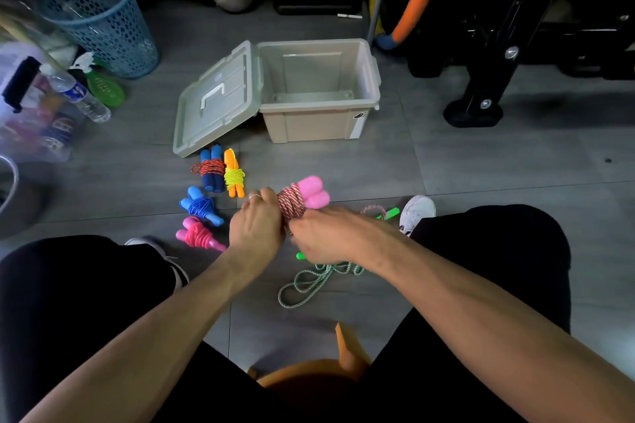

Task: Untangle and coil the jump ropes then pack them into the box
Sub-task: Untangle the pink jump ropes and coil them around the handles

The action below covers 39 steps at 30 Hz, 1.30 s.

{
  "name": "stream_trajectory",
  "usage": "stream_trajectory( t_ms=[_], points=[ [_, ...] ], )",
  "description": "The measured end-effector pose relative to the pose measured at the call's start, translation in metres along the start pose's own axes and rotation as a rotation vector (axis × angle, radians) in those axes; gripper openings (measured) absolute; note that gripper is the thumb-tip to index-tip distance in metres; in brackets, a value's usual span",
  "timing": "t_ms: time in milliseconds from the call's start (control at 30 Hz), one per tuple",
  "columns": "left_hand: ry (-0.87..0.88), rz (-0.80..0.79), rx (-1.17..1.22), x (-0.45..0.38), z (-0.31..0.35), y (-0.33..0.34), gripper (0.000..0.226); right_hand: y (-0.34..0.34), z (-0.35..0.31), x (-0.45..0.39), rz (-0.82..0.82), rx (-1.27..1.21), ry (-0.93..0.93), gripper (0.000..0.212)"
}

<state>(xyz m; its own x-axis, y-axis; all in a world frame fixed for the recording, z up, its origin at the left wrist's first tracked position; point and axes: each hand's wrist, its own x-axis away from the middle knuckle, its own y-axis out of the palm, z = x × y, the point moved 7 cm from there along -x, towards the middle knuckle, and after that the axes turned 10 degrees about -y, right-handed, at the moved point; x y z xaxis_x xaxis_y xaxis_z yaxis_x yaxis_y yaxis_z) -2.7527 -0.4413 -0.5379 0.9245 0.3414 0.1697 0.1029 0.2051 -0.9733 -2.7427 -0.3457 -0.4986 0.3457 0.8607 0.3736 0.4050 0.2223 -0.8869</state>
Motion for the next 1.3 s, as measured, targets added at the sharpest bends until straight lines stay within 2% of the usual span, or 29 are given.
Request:
stream_trajectory(
  t_ms=[100,200,300,367,433,500,567,700,833,900,1067,1300],
  points=[
    [0.035,-0.048,-0.211,0.004,0.005,0.013,0.022,-0.014,0.004,-0.001,-0.048,-0.014,0.014,0.02],
    [0.146,-0.072,-0.304,0.009,0.013,0.019,0.024,-0.026,0.012,-0.006,-0.046,-0.032,0.024,0.021],
    [0.456,0.051,-0.263,0.021,0.029,0.013,0.018,-0.036,0.036,-0.009,-0.019,-0.135,0.06,0.024],
    [0.667,-0.043,-0.183,0.034,0.032,0.022,0.019,-0.037,0.056,-0.012,0.002,-0.244,0.075,0.027],
    [0.854,-0.06,-0.07,0.043,0.028,0.021,0.022,-0.033,0.068,-0.014,0.013,-0.343,0.064,0.026],
    [0.908,-0.054,0.06,0.044,0.021,0.01,0.022,-0.029,0.081,-0.012,0.051,-0.441,0.08,0.024],
    [0.816,-0.035,0.293,0.034,0.012,-0.01,0.023,-0.03,0.099,-0.007,0.114,-0.512,0.113,0.027],
    [0.516,0.019,0.679,0.011,-0.007,-0.035,0.019,-0.029,0.114,0.005,0.265,-0.689,0.145,0.035],
    [0.229,-0.157,0.933,0.011,-0.011,-0.025,0.017,-0.013,0.099,0.011,0.324,-0.811,0.145,0.024],
    [0.136,-0.208,1.058,0.012,-0.012,-0.022,0.028,-0.009,0.095,0.013,0.351,-0.766,0.172,0.023],
    [-0.129,-0.355,1.368,0.008,-0.009,-0.013,0.037,-0.02,0.083,0.018,0.457,-0.602,0.187,0.02],
    [-0.381,-0.292,1.32,0.009,0.0,-0.005,0.023,-0.037,0.053,0.031,0.467,-0.219,0.197,0.037]
  ],
)
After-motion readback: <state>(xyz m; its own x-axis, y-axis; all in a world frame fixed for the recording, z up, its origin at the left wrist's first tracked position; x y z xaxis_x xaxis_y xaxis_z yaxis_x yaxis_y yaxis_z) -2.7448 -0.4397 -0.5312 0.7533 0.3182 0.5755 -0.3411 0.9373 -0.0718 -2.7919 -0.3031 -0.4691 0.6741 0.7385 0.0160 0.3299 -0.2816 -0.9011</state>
